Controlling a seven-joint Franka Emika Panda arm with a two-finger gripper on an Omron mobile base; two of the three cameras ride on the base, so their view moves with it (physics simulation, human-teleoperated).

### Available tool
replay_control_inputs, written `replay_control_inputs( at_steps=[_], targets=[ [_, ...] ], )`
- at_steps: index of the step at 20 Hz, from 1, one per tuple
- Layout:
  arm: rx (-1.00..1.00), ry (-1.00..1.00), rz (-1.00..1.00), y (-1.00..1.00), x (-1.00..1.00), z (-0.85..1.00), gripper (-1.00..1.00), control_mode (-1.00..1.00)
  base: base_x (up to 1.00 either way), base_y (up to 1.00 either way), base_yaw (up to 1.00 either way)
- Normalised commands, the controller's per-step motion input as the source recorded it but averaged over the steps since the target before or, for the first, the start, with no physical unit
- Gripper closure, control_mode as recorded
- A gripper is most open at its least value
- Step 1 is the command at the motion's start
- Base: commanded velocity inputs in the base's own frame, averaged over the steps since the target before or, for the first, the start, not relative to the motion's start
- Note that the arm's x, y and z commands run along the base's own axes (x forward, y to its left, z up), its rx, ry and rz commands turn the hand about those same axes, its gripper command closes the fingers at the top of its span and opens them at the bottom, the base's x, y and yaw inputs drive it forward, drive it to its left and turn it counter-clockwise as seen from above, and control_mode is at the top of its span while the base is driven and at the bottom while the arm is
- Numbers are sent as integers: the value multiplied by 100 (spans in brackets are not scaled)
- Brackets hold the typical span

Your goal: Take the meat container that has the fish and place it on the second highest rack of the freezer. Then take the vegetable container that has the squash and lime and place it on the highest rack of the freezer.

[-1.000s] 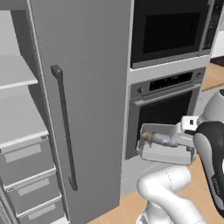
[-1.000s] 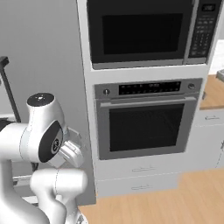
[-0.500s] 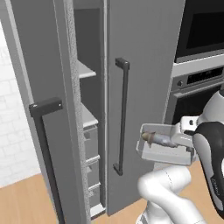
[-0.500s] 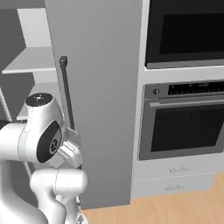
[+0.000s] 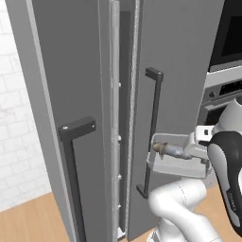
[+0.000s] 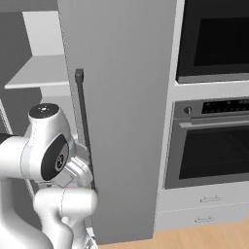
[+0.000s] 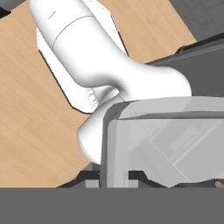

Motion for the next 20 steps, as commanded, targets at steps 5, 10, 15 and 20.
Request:
replay_control_inputs(
  at_steps=[5,10,15,20],
  targets=[
    [0,0,0,0,0,0,100,100,6,39,3],
    [4,-15,1,18,6,6,100,-100,11,27,2],
    [13,-43,0,50,4,30,100,-100,0,0,0],
    [18,-22,0,62,6,14,100,-100,0,0,0]
  ],
)
